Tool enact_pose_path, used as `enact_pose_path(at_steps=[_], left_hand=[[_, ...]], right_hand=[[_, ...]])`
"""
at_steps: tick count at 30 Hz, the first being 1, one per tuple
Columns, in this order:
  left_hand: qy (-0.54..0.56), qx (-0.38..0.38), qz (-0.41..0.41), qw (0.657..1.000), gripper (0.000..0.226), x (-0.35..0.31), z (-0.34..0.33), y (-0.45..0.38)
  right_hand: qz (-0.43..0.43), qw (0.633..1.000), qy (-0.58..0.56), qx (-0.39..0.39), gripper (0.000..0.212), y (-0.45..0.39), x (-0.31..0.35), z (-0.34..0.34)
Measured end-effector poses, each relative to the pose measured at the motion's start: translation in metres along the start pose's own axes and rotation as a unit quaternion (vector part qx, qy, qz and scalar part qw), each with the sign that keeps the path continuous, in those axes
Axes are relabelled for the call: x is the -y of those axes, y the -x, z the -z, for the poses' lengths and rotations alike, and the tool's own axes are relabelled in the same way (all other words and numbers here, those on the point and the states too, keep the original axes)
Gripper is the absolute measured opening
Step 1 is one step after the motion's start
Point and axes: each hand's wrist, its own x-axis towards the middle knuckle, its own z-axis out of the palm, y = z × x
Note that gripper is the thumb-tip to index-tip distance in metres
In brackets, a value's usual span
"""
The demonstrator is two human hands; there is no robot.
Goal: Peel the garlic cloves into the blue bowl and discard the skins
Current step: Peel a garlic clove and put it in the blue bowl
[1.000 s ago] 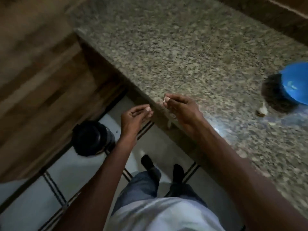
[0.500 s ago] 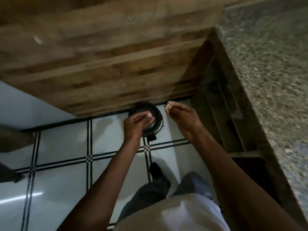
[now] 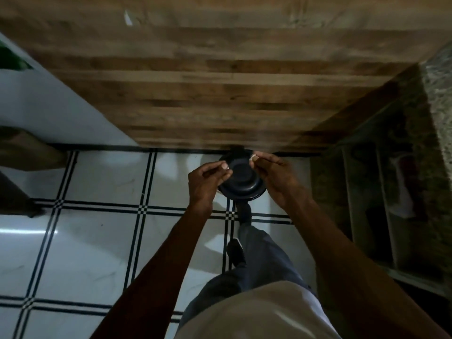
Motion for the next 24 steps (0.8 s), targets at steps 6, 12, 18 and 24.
enact_pose_path(at_steps=[6,12,18,24], left_hand=[[-0.005,-0.008,0.023,1.000,0.023,0.016,0.004,-0.028],[-0.026,-0.025,0.055,0.998,0.015,0.075,0.010,-0.065],[-0.018,-0.036,0.096,0.995,0.019,0.155,0.018,-0.113],[0.011,-0.058,0.151,0.987,0.020,0.230,0.013,-0.191]], right_hand=[[-0.029,0.999,-0.023,-0.018,0.016,-0.025,-0.018,-0.006],[-0.059,0.995,-0.067,-0.037,0.024,-0.069,-0.060,0.007],[-0.087,0.990,-0.089,-0.069,0.022,-0.128,-0.119,0.027],[-0.112,0.986,-0.065,-0.108,0.019,-0.205,-0.189,0.058]])
